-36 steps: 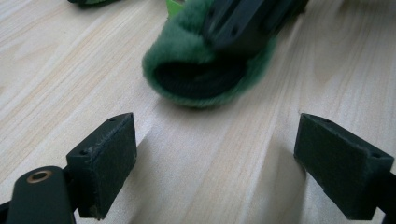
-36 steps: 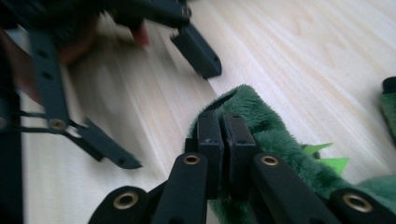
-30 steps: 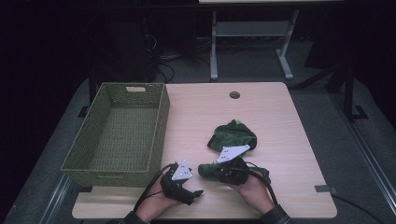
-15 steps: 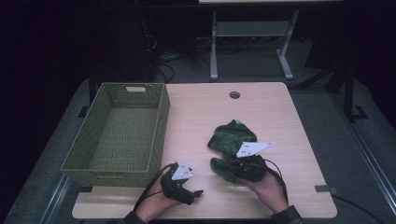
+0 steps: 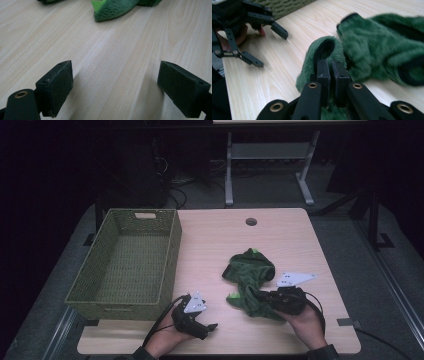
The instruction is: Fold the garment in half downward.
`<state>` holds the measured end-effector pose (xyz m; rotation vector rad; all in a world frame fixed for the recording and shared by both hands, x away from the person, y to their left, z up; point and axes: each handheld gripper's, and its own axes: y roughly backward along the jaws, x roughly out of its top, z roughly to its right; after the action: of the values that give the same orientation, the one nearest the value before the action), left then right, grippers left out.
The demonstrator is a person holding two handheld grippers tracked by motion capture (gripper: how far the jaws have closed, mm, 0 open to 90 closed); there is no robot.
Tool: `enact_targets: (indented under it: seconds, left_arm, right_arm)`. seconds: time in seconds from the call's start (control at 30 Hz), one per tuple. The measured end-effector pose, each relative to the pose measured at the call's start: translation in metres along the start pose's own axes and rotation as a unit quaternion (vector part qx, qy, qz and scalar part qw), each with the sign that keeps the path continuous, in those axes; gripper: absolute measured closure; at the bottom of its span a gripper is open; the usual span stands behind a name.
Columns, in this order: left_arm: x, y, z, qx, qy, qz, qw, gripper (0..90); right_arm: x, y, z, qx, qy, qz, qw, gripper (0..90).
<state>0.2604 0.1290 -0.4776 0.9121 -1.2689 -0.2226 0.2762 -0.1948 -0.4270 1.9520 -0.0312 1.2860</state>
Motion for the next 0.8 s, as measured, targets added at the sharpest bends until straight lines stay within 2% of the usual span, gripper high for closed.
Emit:
enact_targets:
  seconds: [0.27,0.37,0.47,0.67,0.8]
  left_arm:
    - [0.000,0.000,0.000,0.000,0.000,0.000,1.0000,12.4]
    - [0.000,0.000,0.000,0.000,-0.001,-0.001,1.0000,12.4]
    - [0.000,0.000,0.000,0.000,-0.002,-0.002,1.0000,12.4]
    - [0.000,0.000,0.000,0.001,-0.002,-0.002,1.0000,12.4]
    - [0.000,0.000,-0.001,0.001,-0.003,-0.002,1.0000,12.4]
  right_arm:
    - [-0.016,0.010,0.009,-0.043,-0.010,-0.025,0.9987,81.9]
    - [-0.020,0.019,0.016,-0.061,-0.017,-0.023,0.9977,78.4]
    - [-0.024,0.029,0.021,-0.050,-0.039,-0.005,0.9980,76.1]
    - [-0.028,0.036,0.023,-0.024,-0.056,0.008,0.9981,65.8]
    - [-0.029,0.025,0.023,-0.010,-0.069,-0.015,0.9974,63.2]
